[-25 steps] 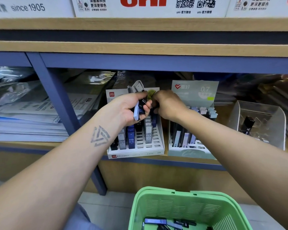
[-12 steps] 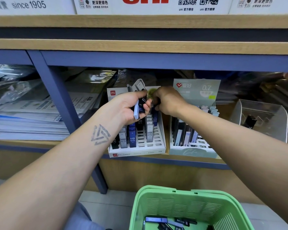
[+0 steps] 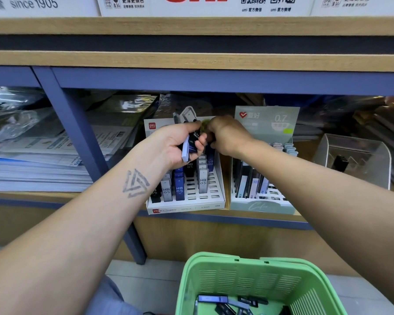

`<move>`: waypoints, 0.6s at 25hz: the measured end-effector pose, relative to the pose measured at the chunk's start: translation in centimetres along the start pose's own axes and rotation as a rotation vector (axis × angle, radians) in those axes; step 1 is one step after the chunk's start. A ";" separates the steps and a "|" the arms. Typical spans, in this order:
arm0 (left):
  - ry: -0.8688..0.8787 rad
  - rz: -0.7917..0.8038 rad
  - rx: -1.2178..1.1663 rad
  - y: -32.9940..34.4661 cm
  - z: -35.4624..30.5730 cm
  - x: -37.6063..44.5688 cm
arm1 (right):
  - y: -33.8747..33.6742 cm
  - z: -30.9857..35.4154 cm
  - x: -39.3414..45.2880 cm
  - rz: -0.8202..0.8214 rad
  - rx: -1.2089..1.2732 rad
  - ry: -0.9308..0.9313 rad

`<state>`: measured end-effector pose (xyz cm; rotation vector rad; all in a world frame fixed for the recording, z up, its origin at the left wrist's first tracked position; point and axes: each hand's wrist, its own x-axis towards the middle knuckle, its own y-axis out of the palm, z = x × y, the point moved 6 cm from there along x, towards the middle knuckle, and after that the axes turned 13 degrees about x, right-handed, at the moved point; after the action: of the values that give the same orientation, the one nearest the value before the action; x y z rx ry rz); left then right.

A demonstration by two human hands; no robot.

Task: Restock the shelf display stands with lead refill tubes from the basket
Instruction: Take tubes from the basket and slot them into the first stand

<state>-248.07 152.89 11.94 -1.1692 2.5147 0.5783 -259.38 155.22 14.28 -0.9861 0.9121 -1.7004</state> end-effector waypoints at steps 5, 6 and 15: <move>-0.005 -0.003 -0.015 -0.1 0.0 -0.1 | 0.2 -0.7 0.5 -0.017 0.086 0.094; -0.005 -0.003 -0.014 0.0 0.0 -0.1 | 0.2 -0.8 0.5 -0.005 0.074 0.090; 0.007 -0.004 -0.001 0.0 0.0 0.1 | 0.3 -0.7 0.5 0.006 0.039 0.005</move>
<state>-248.10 152.80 11.89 -1.1777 2.5177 0.5760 -259.98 154.79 13.84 -0.9524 0.8810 -1.7107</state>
